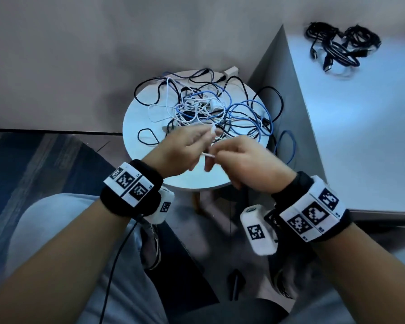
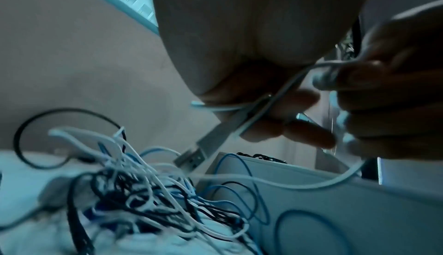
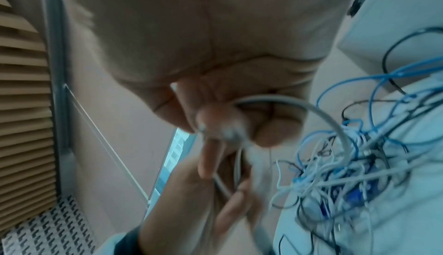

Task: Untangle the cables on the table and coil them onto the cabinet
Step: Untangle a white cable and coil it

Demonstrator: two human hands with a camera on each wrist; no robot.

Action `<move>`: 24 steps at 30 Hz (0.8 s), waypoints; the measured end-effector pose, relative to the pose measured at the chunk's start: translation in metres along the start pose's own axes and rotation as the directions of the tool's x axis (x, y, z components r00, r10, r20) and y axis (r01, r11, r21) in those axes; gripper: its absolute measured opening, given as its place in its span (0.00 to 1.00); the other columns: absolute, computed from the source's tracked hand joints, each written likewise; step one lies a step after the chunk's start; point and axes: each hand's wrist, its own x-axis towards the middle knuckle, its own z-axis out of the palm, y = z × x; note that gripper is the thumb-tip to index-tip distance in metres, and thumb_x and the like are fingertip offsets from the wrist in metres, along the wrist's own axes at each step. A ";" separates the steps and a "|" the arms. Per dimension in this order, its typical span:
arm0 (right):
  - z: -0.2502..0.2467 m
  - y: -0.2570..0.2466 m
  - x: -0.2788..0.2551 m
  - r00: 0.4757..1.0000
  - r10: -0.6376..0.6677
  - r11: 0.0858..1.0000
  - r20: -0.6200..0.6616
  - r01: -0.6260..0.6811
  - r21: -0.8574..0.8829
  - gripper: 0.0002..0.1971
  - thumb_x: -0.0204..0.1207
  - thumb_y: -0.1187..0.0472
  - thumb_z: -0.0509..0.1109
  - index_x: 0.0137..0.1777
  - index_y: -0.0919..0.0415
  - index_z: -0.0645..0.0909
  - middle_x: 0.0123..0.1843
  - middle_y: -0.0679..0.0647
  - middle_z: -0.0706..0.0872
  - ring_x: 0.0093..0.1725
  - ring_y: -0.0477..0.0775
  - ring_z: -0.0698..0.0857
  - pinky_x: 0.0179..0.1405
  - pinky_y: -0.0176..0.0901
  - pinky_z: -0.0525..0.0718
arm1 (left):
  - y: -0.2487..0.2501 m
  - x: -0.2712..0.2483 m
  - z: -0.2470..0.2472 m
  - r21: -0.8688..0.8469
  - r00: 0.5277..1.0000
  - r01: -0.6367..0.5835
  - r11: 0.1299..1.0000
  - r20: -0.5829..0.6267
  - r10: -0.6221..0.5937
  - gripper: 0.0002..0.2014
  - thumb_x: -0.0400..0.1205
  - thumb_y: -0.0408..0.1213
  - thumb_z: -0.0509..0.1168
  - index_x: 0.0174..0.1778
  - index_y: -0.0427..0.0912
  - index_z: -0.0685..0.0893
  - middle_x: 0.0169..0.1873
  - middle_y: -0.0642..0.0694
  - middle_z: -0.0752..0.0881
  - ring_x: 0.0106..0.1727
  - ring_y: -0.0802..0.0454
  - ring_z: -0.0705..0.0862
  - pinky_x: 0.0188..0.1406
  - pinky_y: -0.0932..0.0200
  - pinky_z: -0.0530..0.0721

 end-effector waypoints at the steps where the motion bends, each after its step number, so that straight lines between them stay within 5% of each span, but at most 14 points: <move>1: -0.006 0.000 0.001 0.995 -0.041 0.999 -0.092 0.043 0.022 0.15 0.72 0.55 0.61 0.36 0.61 0.87 0.18 0.43 0.74 0.20 0.43 0.72 0.25 0.40 0.68 | 0.003 -0.001 0.001 -0.068 0.998 0.022 0.997 0.064 -0.018 0.17 0.89 0.42 0.55 0.51 0.36 0.85 0.24 0.50 0.84 0.19 0.49 0.74 0.20 0.61 0.72; 4: -0.020 0.003 0.003 0.911 -0.116 0.977 -0.397 0.176 0.118 0.13 0.66 0.59 0.60 0.31 0.64 0.84 0.20 0.48 0.74 0.23 0.48 0.68 0.28 0.44 0.65 | 0.014 -0.002 0.003 -0.358 0.988 0.070 0.931 0.154 -0.015 0.19 0.91 0.36 0.52 0.48 0.34 0.87 0.19 0.44 0.74 0.19 0.52 0.64 0.21 0.50 0.61; 6: -0.019 0.002 0.003 0.867 -0.139 0.965 -0.478 0.227 0.132 0.10 0.66 0.63 0.60 0.30 0.61 0.81 0.20 0.46 0.72 0.23 0.48 0.67 0.28 0.45 0.64 | 0.018 -0.002 0.004 -0.573 0.979 0.131 0.809 0.205 -0.013 0.22 0.90 0.40 0.51 0.46 0.33 0.88 0.16 0.48 0.69 0.18 0.54 0.61 0.22 0.50 0.59; 9: -0.015 0.000 0.003 0.918 -0.122 0.977 -0.378 0.179 0.119 0.08 0.71 0.61 0.61 0.32 0.59 0.78 0.22 0.44 0.70 0.25 0.47 0.67 0.28 0.45 0.64 | 0.016 -0.006 -0.001 -0.778 0.961 0.198 0.596 0.274 0.038 0.20 0.88 0.44 0.56 0.43 0.38 0.90 0.14 0.54 0.64 0.17 0.56 0.56 0.18 0.61 0.60; 13: -0.018 0.003 0.005 0.978 -0.096 0.952 -0.186 0.145 0.270 0.13 0.83 0.55 0.62 0.37 0.58 0.77 0.27 0.59 0.70 0.26 0.57 0.70 0.23 0.47 0.74 | 0.012 -0.006 -0.009 -0.867 0.959 0.223 0.446 0.278 0.061 0.20 0.87 0.46 0.55 0.44 0.39 0.88 0.13 0.58 0.67 0.15 0.57 0.56 0.16 0.68 0.66; 16: -0.014 0.008 0.009 0.955 -0.140 0.963 -0.263 0.193 0.188 0.08 0.83 0.53 0.65 0.45 0.55 0.77 0.30 0.52 0.76 0.26 0.53 0.73 0.24 0.47 0.74 | 0.010 -0.002 -0.013 -0.871 0.961 0.251 0.422 0.275 -0.004 0.20 0.88 0.45 0.53 0.43 0.39 0.86 0.13 0.57 0.70 0.13 0.57 0.55 0.15 0.66 0.63; 18: -0.011 0.013 0.009 0.917 -0.205 0.970 -0.343 0.237 0.054 0.10 0.83 0.54 0.68 0.41 0.55 0.75 0.29 0.51 0.75 0.27 0.48 0.71 0.27 0.46 0.70 | 0.009 0.000 -0.013 -0.853 0.953 0.293 0.431 0.299 -0.057 0.20 0.88 0.44 0.52 0.41 0.38 0.85 0.13 0.55 0.69 0.12 0.58 0.57 0.14 0.64 0.62; 22: -0.010 0.016 0.006 0.916 -0.276 0.937 -0.292 0.190 -0.293 0.14 0.81 0.55 0.73 0.37 0.55 0.75 0.25 0.46 0.72 0.28 0.46 0.70 0.30 0.34 0.66 | 0.010 0.001 -0.008 -0.718 0.913 0.406 0.566 0.345 -0.217 0.21 0.87 0.42 0.53 0.33 0.36 0.81 0.12 0.48 0.70 0.10 0.55 0.63 0.14 0.63 0.62; 24: -0.011 0.015 0.005 0.923 -0.270 0.919 -0.275 0.162 -0.358 0.13 0.81 0.55 0.74 0.38 0.57 0.76 0.26 0.47 0.75 0.29 0.48 0.74 0.31 0.37 0.69 | 0.011 -0.001 -0.004 -0.653 0.904 0.425 0.627 0.336 -0.264 0.20 0.87 0.42 0.55 0.32 0.37 0.80 0.13 0.47 0.70 0.10 0.54 0.63 0.15 0.62 0.61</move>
